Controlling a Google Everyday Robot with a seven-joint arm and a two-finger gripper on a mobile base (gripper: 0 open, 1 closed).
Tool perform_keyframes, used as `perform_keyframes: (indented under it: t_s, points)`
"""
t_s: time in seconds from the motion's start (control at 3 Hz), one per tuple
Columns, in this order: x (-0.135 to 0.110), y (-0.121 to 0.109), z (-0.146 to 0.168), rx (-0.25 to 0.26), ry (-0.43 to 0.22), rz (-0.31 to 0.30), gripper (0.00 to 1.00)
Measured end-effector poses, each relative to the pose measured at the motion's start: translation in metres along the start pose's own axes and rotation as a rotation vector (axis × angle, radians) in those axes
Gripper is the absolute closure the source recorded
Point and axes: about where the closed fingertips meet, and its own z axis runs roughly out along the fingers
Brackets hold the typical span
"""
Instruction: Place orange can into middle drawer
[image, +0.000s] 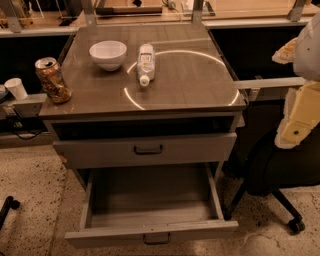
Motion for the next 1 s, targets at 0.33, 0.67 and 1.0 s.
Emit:
perform_keyframes:
  t_s: [0.33,0.67,1.0]
  points:
    - [0.0,0.0,0.0,0.0,0.0,0.0,0.0]
    - [-0.027,-0.007,0.009,-0.032,-0.041,-0.042,0.0]
    - [-0.093,-0.026,0.026,-0.072,-0.087,-0.165,0.0]
